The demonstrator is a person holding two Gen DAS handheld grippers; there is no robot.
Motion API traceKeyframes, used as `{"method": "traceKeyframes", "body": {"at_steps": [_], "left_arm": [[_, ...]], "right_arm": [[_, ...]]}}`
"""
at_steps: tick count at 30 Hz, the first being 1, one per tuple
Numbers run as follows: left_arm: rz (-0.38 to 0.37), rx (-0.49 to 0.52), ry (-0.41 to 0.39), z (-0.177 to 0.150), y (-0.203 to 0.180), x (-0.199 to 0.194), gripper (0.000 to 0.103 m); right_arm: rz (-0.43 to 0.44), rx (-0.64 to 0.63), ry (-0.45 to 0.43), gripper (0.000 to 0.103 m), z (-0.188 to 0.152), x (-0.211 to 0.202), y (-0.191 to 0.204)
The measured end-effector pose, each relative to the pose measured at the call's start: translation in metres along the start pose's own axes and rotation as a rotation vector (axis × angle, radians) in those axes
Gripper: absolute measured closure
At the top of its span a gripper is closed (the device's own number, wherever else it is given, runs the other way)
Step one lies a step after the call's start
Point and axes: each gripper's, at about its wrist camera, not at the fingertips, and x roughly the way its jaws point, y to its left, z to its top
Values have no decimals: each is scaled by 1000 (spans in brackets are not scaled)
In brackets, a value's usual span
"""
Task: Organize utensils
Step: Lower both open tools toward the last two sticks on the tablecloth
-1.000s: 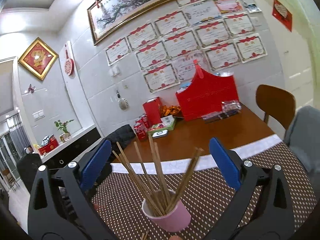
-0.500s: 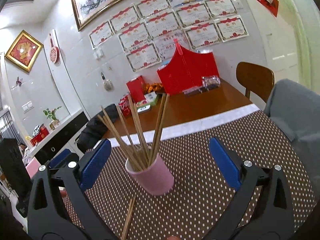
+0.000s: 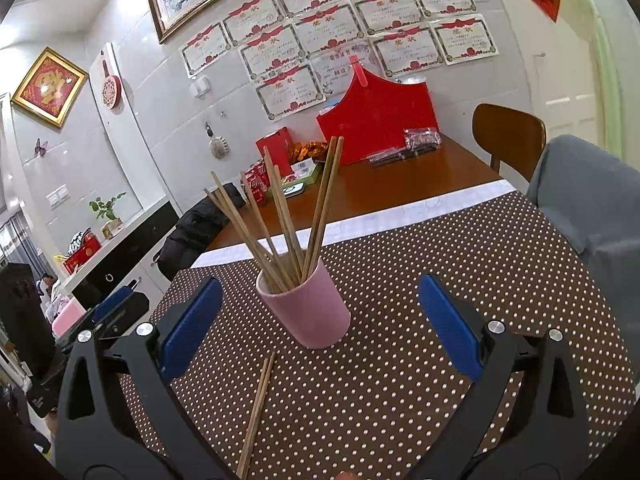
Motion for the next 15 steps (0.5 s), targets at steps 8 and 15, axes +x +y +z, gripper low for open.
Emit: {"method": "traceKeyframes", "body": {"at_steps": [8, 15], "left_arm": [[28, 18, 155, -42, 8, 10, 21], [42, 75, 310, -84, 0, 21, 21]], "right_arm": [[-3, -21, 50, 6, -18, 2, 7], [-7, -15, 125, 6, -40, 16, 2]]}}
